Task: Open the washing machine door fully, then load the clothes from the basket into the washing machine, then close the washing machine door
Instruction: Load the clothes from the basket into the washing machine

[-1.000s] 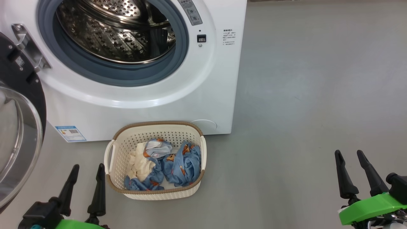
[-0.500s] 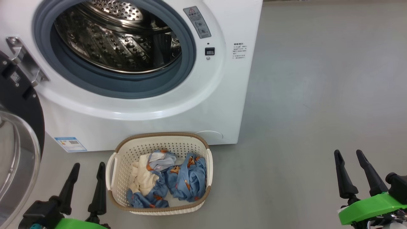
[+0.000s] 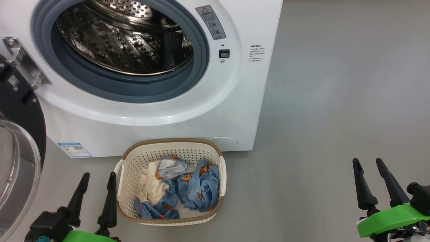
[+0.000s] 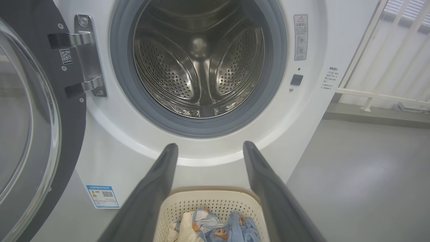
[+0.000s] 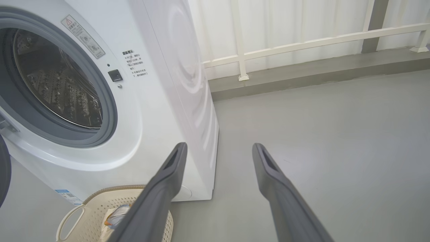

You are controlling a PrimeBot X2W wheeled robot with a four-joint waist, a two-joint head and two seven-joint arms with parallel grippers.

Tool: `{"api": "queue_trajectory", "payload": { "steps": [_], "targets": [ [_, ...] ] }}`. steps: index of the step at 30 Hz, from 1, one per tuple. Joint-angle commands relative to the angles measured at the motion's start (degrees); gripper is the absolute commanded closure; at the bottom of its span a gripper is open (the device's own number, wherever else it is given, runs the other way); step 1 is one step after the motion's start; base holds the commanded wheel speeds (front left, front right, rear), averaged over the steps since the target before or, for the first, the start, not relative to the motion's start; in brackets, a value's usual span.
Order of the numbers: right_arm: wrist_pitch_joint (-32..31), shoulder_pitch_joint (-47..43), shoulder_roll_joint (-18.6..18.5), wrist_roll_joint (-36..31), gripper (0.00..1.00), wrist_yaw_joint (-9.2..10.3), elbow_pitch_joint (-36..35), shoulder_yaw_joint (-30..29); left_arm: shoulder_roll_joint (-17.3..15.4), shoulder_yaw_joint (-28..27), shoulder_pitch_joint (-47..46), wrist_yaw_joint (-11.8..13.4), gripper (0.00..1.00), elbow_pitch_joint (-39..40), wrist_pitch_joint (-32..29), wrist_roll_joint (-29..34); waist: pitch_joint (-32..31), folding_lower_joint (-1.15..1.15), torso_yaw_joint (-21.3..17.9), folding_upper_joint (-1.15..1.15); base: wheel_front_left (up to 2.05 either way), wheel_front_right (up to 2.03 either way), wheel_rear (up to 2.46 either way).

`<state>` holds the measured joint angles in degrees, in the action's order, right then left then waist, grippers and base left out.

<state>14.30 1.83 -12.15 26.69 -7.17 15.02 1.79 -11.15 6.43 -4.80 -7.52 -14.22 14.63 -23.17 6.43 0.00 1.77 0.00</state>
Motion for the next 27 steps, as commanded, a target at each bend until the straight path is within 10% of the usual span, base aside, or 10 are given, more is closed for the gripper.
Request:
{"api": "queue_trajectory", "payload": {
  "steps": [1, 27],
  "targets": [
    [0.7, 1.71, -0.69, -0.03, 0.0, -0.32, -1.52, 1.23, -0.6, -1.75, -2.46, 0.03, 0.0, 0.6, 0.37, -0.57, 0.24, 0.0, 0.07, 0.0, 0.0, 0.0, 0.0],
    [0.7, 9.73, 1.28, -0.83, 0.0, -0.32, -3.42, 1.5, 3.25, 8.85, -15.92, 0.03, 0.0, -22.4, 0.37, -6.38, 15.64, 0.0, -3.19, 0.0, 0.0, 0.0, 0.0]
  ]
}}
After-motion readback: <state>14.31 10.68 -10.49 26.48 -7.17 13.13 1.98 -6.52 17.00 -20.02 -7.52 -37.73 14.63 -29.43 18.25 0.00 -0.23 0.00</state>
